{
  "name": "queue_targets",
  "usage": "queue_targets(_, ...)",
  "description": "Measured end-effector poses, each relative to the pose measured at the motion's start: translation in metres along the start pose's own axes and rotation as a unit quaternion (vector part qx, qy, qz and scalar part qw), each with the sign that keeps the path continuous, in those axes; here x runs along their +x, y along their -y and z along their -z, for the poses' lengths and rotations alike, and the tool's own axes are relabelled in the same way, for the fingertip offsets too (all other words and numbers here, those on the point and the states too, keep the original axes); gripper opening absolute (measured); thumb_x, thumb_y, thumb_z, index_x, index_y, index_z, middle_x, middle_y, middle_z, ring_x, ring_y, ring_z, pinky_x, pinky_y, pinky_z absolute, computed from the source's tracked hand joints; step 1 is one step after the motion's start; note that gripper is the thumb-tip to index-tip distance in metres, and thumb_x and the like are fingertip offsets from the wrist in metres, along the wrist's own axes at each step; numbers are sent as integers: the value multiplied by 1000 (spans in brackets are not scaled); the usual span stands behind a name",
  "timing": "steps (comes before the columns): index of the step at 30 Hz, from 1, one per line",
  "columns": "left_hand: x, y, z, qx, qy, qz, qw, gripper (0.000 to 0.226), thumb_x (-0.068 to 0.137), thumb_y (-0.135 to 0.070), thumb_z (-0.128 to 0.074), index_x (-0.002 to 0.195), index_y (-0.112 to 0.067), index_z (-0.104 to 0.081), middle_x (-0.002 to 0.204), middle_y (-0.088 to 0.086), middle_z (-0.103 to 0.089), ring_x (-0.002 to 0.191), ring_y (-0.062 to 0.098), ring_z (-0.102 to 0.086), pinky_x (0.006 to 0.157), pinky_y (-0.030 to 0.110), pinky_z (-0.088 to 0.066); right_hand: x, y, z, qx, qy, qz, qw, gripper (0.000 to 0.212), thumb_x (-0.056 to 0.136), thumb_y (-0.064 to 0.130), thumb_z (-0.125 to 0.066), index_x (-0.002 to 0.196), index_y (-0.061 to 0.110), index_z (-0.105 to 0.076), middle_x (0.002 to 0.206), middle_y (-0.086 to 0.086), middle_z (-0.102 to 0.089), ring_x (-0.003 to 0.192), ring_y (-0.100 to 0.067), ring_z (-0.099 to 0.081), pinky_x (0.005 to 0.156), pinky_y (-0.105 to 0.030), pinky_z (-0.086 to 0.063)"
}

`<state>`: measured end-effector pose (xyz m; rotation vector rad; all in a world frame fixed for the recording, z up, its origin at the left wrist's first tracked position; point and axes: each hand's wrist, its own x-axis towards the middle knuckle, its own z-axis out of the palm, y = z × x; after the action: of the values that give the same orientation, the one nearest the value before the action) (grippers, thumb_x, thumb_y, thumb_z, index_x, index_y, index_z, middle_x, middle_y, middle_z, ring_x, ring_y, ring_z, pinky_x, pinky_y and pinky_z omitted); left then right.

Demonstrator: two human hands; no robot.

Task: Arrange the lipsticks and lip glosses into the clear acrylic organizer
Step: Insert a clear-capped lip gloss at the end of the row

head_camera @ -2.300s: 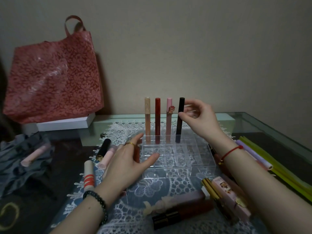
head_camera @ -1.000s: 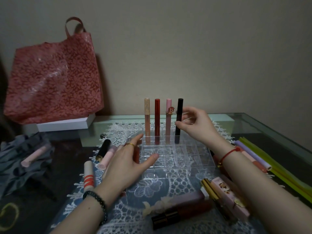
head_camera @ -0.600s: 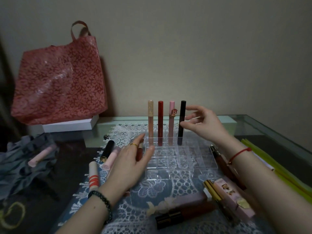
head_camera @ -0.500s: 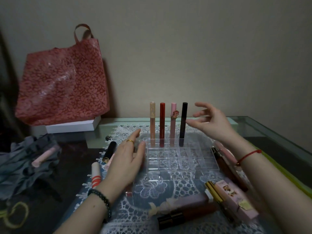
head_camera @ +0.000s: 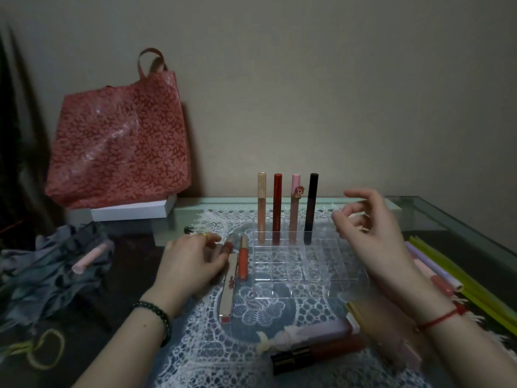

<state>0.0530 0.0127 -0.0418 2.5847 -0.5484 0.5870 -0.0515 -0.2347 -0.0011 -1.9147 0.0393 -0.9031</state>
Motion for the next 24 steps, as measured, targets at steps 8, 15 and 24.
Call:
queue_targets(8,3,1,-13,19,44,-33,998,35,81,-37,-54,116,-35,-56,98,-7,-66,100,18,-56,84,32,-40,-13,-8,-4,-31,65,40,997,30,83,19,-58,106,34,-46,81,3,-56,62,-3,-52,58,-19,-47)
queue_targets(15,2,-6,-14,64,54,-56,995,35,84,-40,-53,118,-37,-51,104,-6,-58,102,16,-48,91,32,-34,-17,-11,-6,-75,95,66,990,31,82,22,-58,107,36,-46,78,8,-56,66,-2,-55,59,-13,-46)
queue_targets(24,0,-14,-6,-18,28,22,999,27,81,-26,-60,105,-15,-63,86,4,-68,80,19,-63,73,35,-53,-20,-9,-6,-76,118,67,988,37,83,17,-58,101,46,-44,78,8,-57,68,-1,-56,60,-10,-47)
